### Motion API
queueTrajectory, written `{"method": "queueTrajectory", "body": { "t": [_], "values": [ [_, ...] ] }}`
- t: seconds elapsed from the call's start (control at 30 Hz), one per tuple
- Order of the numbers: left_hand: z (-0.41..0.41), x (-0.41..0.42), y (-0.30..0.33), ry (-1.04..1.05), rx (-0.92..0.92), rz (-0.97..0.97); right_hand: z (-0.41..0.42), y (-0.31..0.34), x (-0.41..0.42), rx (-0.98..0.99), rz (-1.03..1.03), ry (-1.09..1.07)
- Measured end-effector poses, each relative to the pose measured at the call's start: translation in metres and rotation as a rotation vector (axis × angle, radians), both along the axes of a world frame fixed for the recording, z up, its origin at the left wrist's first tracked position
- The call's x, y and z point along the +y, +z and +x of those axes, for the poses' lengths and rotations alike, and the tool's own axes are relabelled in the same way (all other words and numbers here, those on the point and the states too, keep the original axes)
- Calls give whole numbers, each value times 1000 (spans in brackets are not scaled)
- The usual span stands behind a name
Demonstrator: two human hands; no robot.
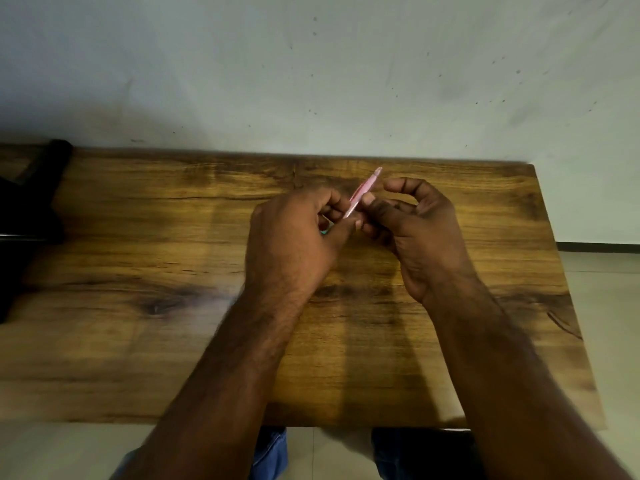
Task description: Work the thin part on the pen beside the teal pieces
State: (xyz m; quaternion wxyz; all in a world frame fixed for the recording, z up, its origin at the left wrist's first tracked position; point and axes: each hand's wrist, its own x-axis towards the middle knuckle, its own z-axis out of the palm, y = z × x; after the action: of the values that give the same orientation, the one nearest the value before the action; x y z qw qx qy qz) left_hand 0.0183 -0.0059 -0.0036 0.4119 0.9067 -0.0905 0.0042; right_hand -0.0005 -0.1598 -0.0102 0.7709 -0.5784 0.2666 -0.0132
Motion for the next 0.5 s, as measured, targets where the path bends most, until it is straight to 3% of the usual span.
{"method": "queueTrajectory", "body": {
  "t": [0.37,0.5],
  "values": [
    [2,1,-3,-168,214,61,-3,-6,-3,69,-264,108],
    [6,7,-3,-28,169,124,-4,-12,-1,135,-609,194]
  ]
}}
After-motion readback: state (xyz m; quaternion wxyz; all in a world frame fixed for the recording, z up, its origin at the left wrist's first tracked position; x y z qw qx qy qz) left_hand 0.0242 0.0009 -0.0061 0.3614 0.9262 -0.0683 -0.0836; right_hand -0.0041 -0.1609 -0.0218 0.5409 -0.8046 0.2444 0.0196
